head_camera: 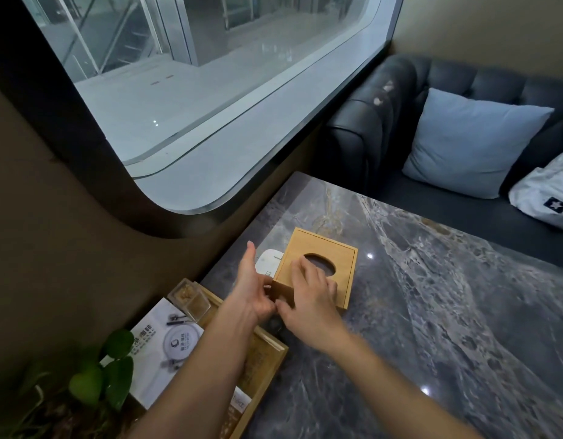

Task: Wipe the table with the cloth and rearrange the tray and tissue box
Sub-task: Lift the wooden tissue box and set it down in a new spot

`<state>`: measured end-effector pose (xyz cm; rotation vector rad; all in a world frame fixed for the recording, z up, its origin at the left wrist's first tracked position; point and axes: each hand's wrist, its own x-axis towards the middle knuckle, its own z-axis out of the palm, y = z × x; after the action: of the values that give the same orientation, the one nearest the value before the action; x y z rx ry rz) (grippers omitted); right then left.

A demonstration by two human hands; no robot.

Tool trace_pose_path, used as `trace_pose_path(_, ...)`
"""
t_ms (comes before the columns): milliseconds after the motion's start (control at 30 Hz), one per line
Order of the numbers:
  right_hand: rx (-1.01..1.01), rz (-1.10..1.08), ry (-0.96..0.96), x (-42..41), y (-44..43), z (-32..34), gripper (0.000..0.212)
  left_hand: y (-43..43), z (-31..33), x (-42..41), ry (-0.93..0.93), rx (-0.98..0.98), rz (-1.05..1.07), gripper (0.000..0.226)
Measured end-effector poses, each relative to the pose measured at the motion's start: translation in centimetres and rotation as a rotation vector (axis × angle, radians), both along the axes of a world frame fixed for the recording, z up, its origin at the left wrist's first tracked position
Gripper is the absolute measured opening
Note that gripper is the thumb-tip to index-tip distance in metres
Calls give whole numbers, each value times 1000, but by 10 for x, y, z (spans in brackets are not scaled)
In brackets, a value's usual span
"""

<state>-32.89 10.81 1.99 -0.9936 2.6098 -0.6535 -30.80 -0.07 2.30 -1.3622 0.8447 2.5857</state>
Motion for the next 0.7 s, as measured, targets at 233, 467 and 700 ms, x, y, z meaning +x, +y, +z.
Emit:
trace_pose_path(233, -14, 38, -32, -5, 0, 2, 52, -6, 1, 2, -40, -36, -33, 71)
trace_pose_path(467, -415, -503, -191, -76, 32, 22, 33, 2, -9, 12, -181, -807, -164, 23)
trace_pose_path(700, -571, -587, -835, -88, 47, -21, 32, 19, -12, 11, -110, -626, -109, 27)
